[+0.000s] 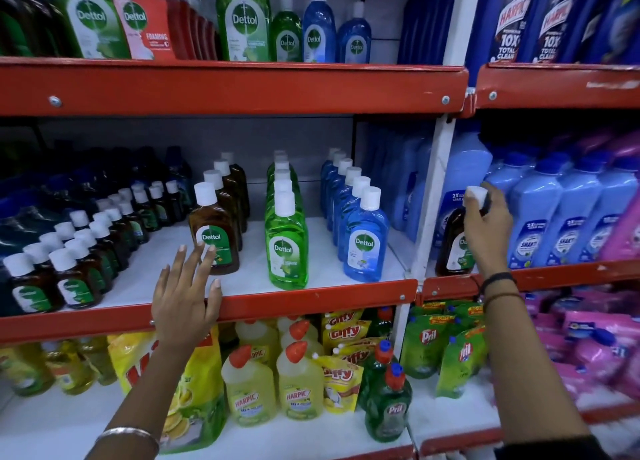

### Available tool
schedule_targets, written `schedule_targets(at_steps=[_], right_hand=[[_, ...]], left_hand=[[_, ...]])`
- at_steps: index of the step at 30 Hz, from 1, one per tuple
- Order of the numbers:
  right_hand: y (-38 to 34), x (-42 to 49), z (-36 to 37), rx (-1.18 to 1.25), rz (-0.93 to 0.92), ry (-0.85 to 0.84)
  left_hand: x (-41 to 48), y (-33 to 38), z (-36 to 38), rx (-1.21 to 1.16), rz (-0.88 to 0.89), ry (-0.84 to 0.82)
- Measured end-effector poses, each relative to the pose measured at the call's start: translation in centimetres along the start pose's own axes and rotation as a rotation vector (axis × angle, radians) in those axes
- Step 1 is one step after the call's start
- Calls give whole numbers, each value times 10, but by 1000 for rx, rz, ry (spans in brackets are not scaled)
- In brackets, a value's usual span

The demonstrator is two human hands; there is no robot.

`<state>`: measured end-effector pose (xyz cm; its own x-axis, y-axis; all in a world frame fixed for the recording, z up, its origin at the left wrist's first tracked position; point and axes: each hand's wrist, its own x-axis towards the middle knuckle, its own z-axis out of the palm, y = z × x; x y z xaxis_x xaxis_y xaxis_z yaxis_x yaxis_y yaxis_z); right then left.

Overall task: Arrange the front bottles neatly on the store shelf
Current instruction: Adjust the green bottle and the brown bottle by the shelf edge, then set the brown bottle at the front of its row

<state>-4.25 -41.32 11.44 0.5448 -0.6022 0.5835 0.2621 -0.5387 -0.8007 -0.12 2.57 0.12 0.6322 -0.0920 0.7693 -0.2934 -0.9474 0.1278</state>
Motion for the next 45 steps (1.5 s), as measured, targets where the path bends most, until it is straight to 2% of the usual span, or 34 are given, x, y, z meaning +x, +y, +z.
schedule_targets(at_steps=[3,6,10,15,18,24,30,38,45], right_hand=[[0,8,-11,-87,21,-172],[-2,10,-17,-110,-8,-169],[-15,-6,-15,-89,-57,-40],[-52,-28,-10,-87,-130,232],[-81,-42,-6,-15,-164,269],[-142,-85,28,296,-176,35],[-188,-132,107,499,-175,-201],[-201,-170,206,418,-120,-357],[-182,-180,245,313,-73,-396]], left_hand=[[-1,0,1,7,-2,10],[-1,0,0,6,-3,11],[-1,-1,-1,1,-4,0],[0,-2,-3,-24,-13,-29],[0,-4,-5,-48,-11,-46],[-3,-17,-12,-66,-28,-51],[-6,-58,-25,-25,-84,-50],[-5,-72,-26,-18,-49,-62],[-5,-73,-22,-16,-27,-10]])
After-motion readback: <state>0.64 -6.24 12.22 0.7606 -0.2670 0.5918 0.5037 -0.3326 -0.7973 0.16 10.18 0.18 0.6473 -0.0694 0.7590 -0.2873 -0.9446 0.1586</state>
